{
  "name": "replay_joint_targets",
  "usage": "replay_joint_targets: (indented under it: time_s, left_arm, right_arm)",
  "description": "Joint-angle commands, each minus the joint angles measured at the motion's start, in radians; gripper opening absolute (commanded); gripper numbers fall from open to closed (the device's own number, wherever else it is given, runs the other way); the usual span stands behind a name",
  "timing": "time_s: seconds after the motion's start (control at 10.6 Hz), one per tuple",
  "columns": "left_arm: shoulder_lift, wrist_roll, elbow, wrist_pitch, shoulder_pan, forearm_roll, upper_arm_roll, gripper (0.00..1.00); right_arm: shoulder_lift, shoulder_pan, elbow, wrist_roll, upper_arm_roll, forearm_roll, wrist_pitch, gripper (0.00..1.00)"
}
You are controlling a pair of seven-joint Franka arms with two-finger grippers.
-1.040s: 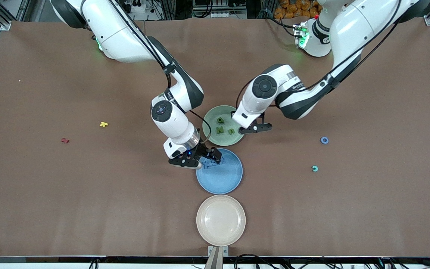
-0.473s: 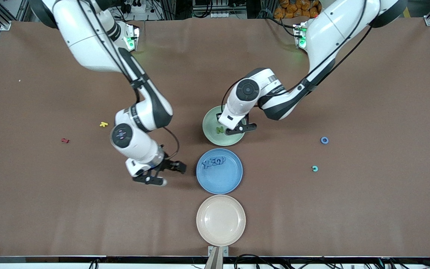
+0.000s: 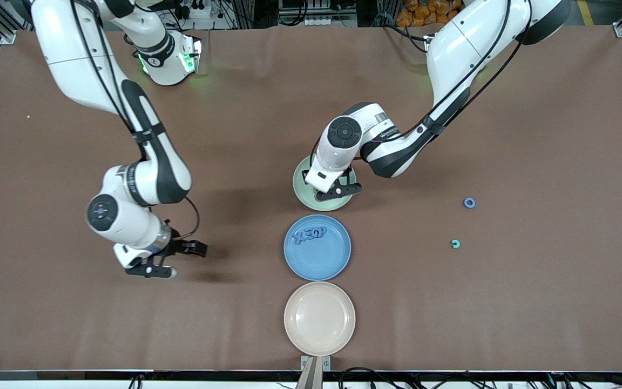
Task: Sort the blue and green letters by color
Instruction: 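Place the x on the blue plate while the left gripper carries the B, then place the B on the green plate while the right gripper withdraws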
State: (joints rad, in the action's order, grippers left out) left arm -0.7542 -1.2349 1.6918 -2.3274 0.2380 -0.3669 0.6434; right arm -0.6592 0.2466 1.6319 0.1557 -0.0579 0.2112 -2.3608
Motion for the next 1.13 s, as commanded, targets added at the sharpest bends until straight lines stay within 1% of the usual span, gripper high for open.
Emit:
replay_joint_targets:
  time_s: [0.0,0.28,0.47,0.57,0.76,0.85,0.95,1.04]
  left_arm:
    - [0.016,-0.003,-0.076,0.039,0.011,0.016,-0.004,1.0]
    - [0.033,0.002,-0.202,0.12,0.011,0.005,-0.002,1.0]
    - [0.07,0.038,-0.242,0.132,-0.003,0.006,-0.005,1.0]
    - [0.103,0.108,-0.244,0.132,-0.018,0.008,-0.01,1.0]
    - [0.177,0.254,-0.241,0.144,-0.106,0.023,0.002,1.0]
    - [0.199,0.285,-0.239,0.146,-0.15,0.048,0.013,1.0]
    - [0.237,0.335,-0.23,0.149,-0.216,0.068,0.047,1.0]
    - [0.272,0.416,-0.233,0.204,-0.244,0.072,0.051,1.0]
  right_arm:
    - [0.052,-0.116,0.045,-0.12,0.0,-0.074,0.029,1.0]
    - [0.055,-0.22,0.034,-0.224,-0.002,-0.079,0.029,1.0]
    - [0.082,-0.257,0.035,-0.29,-0.005,-0.079,0.031,1.0]
    - [0.11,-0.259,0.035,-0.304,-0.026,-0.082,0.072,1.0]
    - [0.223,-0.271,0.043,-0.335,-0.036,-0.136,0.217,1.0]
    - [0.284,-0.27,0.043,-0.334,-0.039,-0.162,0.289,1.0]
    - [0.337,-0.267,0.042,-0.334,-0.045,-0.168,0.361,1.0]
    - [0.387,-0.265,0.043,-0.329,-0.048,-0.168,0.429,1.0]
